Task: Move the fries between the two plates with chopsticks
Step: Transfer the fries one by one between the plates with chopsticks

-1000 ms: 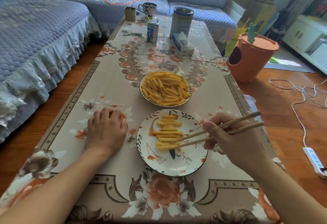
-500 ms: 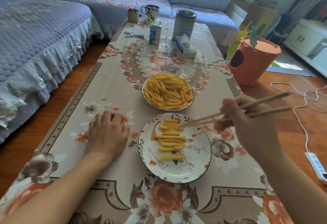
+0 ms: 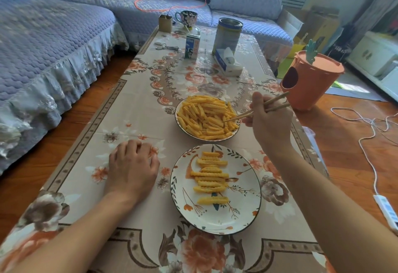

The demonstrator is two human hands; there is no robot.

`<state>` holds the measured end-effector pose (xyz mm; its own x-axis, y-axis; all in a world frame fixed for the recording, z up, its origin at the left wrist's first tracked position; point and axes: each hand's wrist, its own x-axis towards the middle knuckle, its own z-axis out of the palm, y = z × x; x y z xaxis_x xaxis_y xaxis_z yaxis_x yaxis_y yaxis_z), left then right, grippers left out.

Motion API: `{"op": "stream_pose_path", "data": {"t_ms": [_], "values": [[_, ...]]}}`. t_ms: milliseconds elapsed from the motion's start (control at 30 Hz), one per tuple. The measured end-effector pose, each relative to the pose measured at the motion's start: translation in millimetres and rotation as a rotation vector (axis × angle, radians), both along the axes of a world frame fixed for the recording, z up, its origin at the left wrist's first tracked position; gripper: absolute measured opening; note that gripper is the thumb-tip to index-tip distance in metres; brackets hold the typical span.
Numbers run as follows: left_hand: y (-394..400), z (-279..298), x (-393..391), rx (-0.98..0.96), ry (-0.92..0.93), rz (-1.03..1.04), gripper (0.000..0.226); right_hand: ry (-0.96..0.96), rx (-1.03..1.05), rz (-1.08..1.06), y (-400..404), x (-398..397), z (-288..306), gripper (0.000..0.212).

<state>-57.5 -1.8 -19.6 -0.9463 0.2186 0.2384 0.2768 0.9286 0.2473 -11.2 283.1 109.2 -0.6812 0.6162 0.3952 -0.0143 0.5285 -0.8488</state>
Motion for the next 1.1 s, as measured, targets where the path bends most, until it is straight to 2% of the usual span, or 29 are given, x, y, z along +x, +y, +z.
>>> {"op": "stream_pose_path", "data": {"t_ms": [267, 467, 600, 700, 800, 900, 1000, 1100], "values": [[-0.3, -1.1, -0.3, 0.006, 0.011, -0.003, 0.025, -0.063, 0.004, -0.004, -8.5, -6.3, 6.8, 0.037], [-0.6, -1.2, -1.4, 0.018, 0.017, -0.013, 0.034, 0.011, -0.085, -0.026, -3.7, 9.3, 19.7, 0.033], [-0.4, 0.0, -1.0, 0.011, 0.004, -0.015, 0.030, 0.021, -0.186, 0.082, -3.7, 38.0, 44.9, 0.036], [0.1, 0.5, -0.8, 0.009, 0.005, -0.011, 0.026, -0.173, -0.238, 0.277, -13.4, 71.7, 61.3, 0.040], [0.3, 1.5, -0.1, 0.003, 0.004, -0.008, 0.027, -0.408, -0.181, 0.401, -35.4, 103.8, 63.6, 0.040], [0.2, 1.8, 0.6, 0.004, 0.001, -0.011, 0.028, -0.492, -0.077, 0.441, -54.2, 122.3, 47.3, 0.037], [-0.1, 1.7, 0.9, 0.005, 0.001, -0.014, 0.029, -0.498, 0.107, 0.446, -56.9, 130.4, 29.0, 0.027], [-0.3, 1.5, 0.7, 0.008, 0.002, -0.017, 0.028, -0.368, 0.191, 0.444, -53.6, 133.7, 23.3, 0.022]]}}
